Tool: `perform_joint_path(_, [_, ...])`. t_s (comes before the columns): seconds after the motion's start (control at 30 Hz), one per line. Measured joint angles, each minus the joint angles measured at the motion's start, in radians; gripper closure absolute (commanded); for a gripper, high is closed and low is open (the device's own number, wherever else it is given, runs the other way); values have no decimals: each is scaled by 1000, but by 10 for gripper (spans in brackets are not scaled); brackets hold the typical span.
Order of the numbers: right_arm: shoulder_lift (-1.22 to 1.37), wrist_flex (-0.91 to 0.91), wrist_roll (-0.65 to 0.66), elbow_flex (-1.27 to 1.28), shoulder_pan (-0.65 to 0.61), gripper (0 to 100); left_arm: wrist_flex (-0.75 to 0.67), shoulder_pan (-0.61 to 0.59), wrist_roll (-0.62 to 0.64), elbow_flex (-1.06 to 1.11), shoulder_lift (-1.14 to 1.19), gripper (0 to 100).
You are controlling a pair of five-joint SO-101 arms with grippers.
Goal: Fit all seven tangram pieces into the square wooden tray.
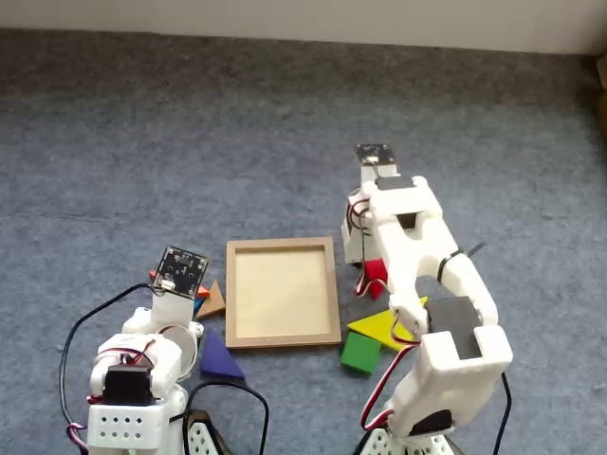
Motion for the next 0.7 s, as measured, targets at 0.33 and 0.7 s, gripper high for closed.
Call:
perform_joint_path(0.33, [2,-6,61,0,2,608,0,0,0,0,0,993])
perform_joint_path(0.7, [2,-43,149,0,3,592,0,0,0,0,0,993])
